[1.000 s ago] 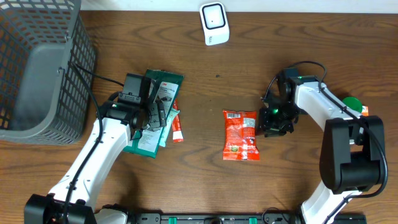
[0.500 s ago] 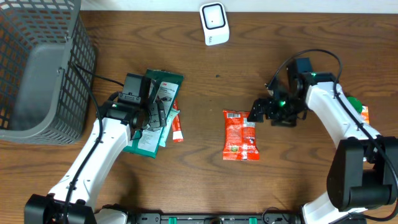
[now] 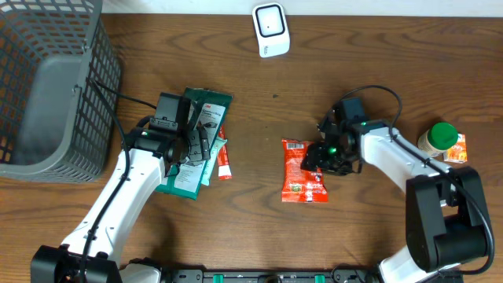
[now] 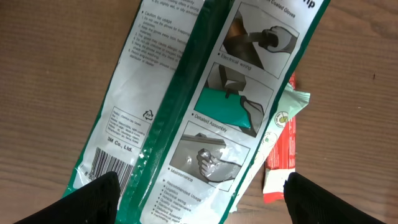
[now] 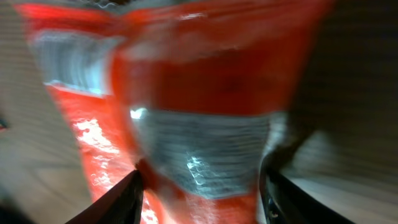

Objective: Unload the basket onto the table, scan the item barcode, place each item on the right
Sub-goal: 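Lower the right gripper onto the Hacks pack edge and grasp it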

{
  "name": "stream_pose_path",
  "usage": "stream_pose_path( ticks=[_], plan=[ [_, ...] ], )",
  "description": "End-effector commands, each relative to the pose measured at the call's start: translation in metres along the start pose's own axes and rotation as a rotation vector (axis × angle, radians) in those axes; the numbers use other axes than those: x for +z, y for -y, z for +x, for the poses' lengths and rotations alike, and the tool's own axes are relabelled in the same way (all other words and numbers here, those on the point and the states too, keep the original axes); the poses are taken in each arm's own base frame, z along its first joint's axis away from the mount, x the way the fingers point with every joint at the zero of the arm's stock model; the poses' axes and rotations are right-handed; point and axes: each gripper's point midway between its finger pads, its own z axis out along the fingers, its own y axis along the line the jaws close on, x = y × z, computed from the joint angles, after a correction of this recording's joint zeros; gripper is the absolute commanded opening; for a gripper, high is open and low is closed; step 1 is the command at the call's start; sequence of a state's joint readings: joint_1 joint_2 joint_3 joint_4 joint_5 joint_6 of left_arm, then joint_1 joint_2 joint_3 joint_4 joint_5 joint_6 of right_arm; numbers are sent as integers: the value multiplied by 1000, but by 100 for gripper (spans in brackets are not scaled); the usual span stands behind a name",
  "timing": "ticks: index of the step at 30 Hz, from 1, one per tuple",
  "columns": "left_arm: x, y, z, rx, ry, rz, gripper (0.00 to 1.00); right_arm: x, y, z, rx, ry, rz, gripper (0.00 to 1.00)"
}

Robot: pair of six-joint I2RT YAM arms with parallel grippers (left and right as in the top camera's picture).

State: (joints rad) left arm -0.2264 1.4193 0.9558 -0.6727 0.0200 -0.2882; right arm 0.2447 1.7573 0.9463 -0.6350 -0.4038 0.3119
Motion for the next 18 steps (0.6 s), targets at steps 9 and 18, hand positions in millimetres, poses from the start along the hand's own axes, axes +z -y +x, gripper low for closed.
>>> stream_pose_path(
  ticks=[9,18],
  plan=[
    [1,-1,1,1,-3,-7,85,13,14,3,24,38,91,1],
    [1,-1,1,1,-3,-7,84,-13,-3,-15,-93,117,21,1]
  ],
)
